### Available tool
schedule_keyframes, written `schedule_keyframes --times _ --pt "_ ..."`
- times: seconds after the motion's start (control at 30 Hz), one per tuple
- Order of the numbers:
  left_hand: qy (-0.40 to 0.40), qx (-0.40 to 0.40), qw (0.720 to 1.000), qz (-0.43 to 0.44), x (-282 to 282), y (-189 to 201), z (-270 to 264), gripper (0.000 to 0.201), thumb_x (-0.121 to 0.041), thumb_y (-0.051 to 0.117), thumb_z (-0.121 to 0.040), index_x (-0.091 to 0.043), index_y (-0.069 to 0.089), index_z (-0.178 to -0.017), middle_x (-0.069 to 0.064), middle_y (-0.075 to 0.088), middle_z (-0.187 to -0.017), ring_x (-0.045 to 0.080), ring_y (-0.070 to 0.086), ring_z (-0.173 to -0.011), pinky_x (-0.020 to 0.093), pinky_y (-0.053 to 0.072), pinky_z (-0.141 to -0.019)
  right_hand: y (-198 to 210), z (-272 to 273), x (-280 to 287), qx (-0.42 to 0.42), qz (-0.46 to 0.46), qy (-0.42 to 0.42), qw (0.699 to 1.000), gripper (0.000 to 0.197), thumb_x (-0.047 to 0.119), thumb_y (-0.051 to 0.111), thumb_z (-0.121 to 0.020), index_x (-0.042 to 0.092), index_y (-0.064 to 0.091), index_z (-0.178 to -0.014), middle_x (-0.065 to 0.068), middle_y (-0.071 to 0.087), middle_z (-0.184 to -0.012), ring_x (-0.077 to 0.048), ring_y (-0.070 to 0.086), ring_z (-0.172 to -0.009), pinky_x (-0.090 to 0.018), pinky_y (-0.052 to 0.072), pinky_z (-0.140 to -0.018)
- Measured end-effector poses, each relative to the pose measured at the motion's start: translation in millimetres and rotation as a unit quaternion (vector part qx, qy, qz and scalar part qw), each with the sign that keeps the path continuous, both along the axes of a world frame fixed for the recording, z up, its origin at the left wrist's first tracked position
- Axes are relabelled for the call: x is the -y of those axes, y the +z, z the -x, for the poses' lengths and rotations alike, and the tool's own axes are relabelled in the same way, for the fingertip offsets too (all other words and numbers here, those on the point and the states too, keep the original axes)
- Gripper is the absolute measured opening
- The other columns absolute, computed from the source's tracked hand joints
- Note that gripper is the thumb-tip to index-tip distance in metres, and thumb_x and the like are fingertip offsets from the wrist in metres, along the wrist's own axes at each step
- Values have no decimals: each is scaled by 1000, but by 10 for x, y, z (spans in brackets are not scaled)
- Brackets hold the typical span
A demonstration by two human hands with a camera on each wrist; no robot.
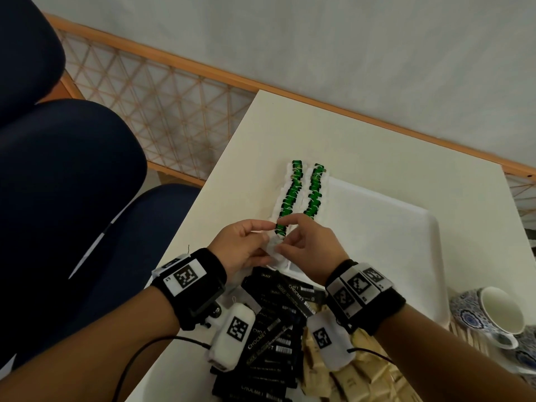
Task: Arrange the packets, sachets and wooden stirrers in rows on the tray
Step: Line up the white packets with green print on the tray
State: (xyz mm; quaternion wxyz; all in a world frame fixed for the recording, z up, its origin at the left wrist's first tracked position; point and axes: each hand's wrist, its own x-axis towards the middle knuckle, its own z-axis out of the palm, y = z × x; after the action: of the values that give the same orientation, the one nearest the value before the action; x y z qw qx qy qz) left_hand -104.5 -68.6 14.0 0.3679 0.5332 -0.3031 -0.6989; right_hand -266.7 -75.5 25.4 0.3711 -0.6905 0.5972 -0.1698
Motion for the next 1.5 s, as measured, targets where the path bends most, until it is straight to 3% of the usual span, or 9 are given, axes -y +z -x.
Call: schedule_keyframes --times 0.2,0.33,0.43,0.6,0.83,1.0,1.13,1.23,1.5 --pt "11 -2 1000 -13 -49 23 49 13 -2 60 -89 -6 63 -101 8 65 -71 14 62 -50 21 50 -47 27 55 -19 80 -16 -38 996 19 6 65 -82 25 63 -83 -1 66 -71 -3 52 -55 -15 45 -56" --pt "-43 29 998 -20 -53 -1 27 7 -13 59 -92 -7 62 -89 6 62 -71 13 56 -57 19 44 -48 74 62 -22 165 -64 -32 984 37 -2 58 -86 31 71 -75 -6 71 -76 -11 57 -64 -24 48 -62" --pt "-72 40 996 -20 -26 6 20 15 -12 49 -97 -10 55 -83 5 55 -69 10 53 -54 18 41 -48 102 97 -17 153 -72 15 986 50 -8 50 -84 37 72 -86 -13 70 -92 -17 61 -75 -30 51 -74" --pt "-186 89 979 -5 13 35 -1 16 -19 46 -98 -12 55 -86 2 50 -73 9 47 -61 17 39 -55 147 138 27 75 17 76 994 28 1 71 -77 27 74 -87 6 64 -87 -2 57 -77 -9 43 -69" --pt "-111 203 971 68 81 -122 -79 12 -13 59 -91 -24 63 -93 1 64 -93 11 56 -79 22 47 -71 224 325 143 -13 -11 22 1000 7 26 69 -86 32 69 -88 8 69 -76 -4 59 -67 -12 43 -63" --pt "-130 303 935 129 111 -171 -150 10 -19 66 -86 -26 62 -92 -5 61 -87 10 55 -73 22 46 -69 92 415 110 -100 -40 64 992 21 24 63 -89 23 68 -110 21 56 -72 2 52 -69 -12 38 -66" --pt "-188 374 898 137 167 -189 -112 18 -28 71 -81 -26 62 -97 -3 60 -92 11 52 -71 25 44 -66 -60 435 103 -134 -83 73 985 24 24 62 -89 20 66 -113 10 61 -84 -11 57 -83 -21 43 -78" --pt "-240 422 863 143 229 -213 -45 22 -36 70 -78 -31 60 -97 -5 57 -93 13 54 -78 27 45 -69 -160 407 117 -171 -72 72 980 26 26 59 -90 23 65 -115 7 62 -96 -9 52 -86 -19 37 -75" --pt "-302 500 797 153 325 -234 127 48 -51 76 -69 -33 51 -105 -8 56 -93 16 56 -86 29 45 -71 -396 375 -42 -201 14 54 978 40 49 69 -78 28 43 -101 16 47 -80 -12 51 -72 -26 42 -63"
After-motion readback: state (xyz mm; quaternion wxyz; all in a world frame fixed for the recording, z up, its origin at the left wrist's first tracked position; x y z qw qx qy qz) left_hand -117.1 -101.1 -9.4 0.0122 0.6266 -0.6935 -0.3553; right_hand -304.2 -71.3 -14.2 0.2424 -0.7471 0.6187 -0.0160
